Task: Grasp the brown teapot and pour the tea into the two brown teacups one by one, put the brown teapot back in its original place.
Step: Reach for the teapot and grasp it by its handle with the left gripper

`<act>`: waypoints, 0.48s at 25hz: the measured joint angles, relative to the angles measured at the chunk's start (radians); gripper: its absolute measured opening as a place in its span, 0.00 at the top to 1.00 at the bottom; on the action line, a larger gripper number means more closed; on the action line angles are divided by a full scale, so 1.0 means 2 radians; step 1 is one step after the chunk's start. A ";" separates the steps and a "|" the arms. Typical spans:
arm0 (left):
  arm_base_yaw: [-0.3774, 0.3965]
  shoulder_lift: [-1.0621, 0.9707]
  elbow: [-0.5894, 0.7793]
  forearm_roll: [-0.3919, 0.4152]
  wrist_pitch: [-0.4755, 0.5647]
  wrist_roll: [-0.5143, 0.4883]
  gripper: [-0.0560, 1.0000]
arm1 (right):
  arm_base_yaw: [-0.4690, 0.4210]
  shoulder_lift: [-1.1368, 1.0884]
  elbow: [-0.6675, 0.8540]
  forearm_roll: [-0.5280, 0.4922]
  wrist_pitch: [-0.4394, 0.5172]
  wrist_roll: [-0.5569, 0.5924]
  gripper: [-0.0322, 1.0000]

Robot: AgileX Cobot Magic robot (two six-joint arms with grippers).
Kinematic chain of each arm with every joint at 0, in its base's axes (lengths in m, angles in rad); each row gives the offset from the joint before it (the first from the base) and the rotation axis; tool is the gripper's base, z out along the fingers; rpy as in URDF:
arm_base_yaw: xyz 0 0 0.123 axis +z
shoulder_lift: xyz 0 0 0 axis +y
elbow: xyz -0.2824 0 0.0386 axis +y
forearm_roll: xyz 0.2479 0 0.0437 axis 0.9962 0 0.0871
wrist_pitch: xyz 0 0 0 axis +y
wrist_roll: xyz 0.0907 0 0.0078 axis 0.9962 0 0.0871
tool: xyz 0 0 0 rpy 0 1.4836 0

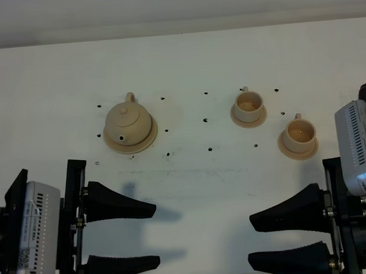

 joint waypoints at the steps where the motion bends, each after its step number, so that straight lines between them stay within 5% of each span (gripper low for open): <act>1: 0.000 0.000 0.000 0.000 0.000 0.000 0.47 | 0.000 0.000 0.000 0.000 0.000 0.000 0.57; 12: 0.000 0.000 -0.001 0.000 -0.011 -0.002 0.47 | 0.000 -0.001 0.000 0.002 -0.001 0.002 0.57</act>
